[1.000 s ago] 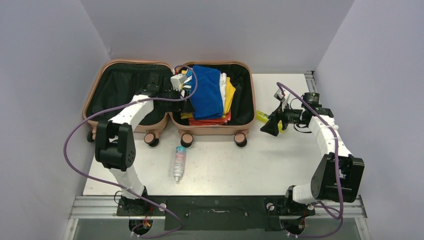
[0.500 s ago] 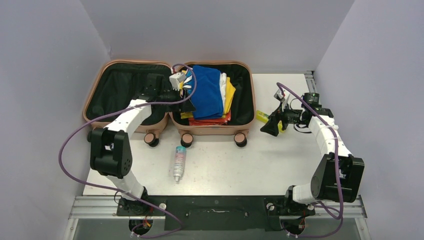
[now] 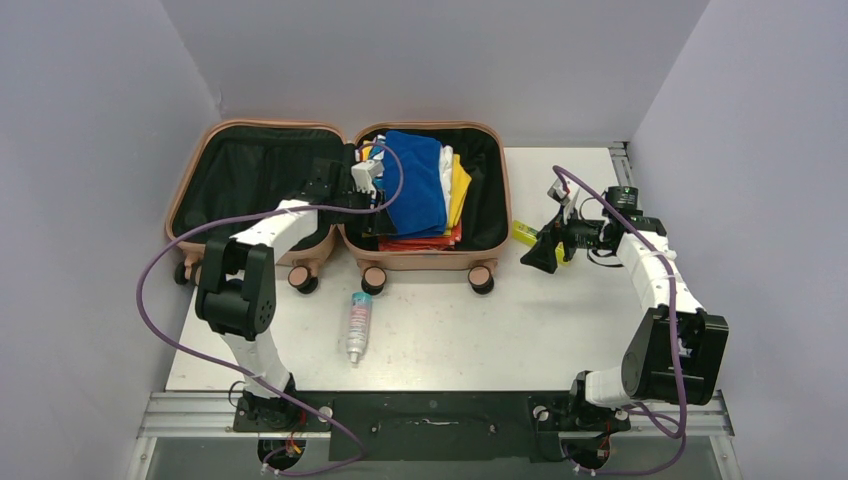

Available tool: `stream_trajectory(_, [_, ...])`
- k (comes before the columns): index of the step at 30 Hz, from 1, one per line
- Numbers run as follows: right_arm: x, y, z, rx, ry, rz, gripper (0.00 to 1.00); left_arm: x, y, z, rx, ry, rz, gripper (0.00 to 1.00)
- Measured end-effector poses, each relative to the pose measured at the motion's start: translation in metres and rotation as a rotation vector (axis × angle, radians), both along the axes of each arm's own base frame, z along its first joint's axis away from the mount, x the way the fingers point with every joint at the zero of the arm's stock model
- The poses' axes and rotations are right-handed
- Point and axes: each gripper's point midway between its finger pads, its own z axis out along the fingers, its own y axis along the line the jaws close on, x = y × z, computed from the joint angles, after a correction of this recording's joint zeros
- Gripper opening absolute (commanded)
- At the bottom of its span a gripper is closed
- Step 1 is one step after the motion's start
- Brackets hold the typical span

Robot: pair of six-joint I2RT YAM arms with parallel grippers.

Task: Pack the luggage
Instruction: Place the clothes in the luggage.

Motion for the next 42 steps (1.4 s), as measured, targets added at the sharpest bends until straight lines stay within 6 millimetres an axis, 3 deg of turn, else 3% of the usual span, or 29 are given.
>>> stream_trajectory(6, [-0.001, 0.0, -0.001, 0.001, 0.002, 0.0, 0.9, 0.003, 0.004, -0.01, 0.02, -0.017, 0.02, 0.5])
stream_trajectory(12, [-0.001, 0.0, -0.001, 0.0, 0.003, 0.0, 0.9, 0.007, 0.002, -0.008, 0.005, -0.035, 0.027, 0.16])
stream_trajectory(16, [-0.001, 0.0, -0.001, 0.001, 0.004, 0.0, 0.9, 0.007, 0.001, -0.007, -0.002, -0.032, 0.029, 0.0])
stream_trajectory(30, [-0.001, 0.0, -0.001, 0.0, 0.004, 0.0, 0.9, 0.003, 0.006, -0.005, 0.03, -0.019, 0.039, 0.0])
stream_trajectory(37, [-0.001, 0.0, -0.001, 0.001, 0.004, 0.0, 0.9, 0.009, 0.018, 0.022, 0.062, -0.079, 0.067, 0.0])
stream_trajectory(40, [-0.001, 0.0, -0.001, 0.001, 0.004, 0.0, 0.9, 0.012, 0.02, 0.032, 0.073, -0.1, 0.064, 0.06])
stream_trajectory(42, [-0.001, 0.0, -0.001, 0.001, 0.004, 0.0, 0.9, 0.01, 0.021, 0.034, 0.082, -0.095, 0.057, 0.21])
